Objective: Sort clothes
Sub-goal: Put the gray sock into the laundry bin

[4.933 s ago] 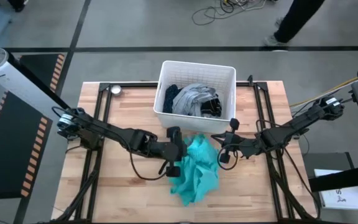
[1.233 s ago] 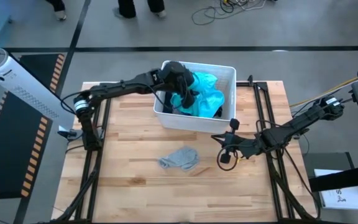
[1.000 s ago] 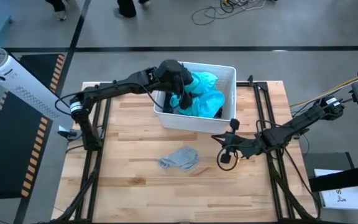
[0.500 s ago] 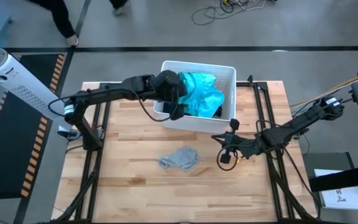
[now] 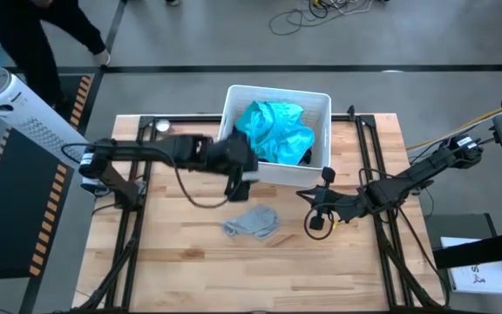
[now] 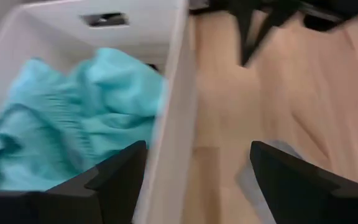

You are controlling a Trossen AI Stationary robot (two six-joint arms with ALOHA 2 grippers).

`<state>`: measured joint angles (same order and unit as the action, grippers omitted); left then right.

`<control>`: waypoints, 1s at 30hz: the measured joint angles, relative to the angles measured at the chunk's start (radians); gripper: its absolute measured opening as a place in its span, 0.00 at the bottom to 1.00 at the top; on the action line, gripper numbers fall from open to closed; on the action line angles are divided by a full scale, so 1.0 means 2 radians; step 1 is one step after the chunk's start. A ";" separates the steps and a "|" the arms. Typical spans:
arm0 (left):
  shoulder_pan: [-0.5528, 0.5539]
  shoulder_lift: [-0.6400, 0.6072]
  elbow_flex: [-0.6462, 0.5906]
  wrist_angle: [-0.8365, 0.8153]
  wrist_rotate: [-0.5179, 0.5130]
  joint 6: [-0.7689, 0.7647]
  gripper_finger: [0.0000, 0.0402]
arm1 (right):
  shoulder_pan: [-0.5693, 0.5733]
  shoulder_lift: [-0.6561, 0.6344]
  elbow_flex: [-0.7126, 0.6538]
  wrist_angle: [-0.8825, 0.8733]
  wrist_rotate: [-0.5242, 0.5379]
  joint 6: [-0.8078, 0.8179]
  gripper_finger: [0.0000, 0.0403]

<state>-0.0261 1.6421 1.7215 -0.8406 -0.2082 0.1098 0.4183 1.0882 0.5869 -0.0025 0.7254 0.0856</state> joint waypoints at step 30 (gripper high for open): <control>-0.099 -0.005 -0.387 0.322 0.100 -0.189 0.62 | 0.000 0.000 0.000 0.000 0.000 0.000 0.00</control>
<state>-0.2237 1.6318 0.9471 -0.1975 -0.0086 -0.2679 0.4183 1.0882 0.5869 -0.0025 0.7252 0.0860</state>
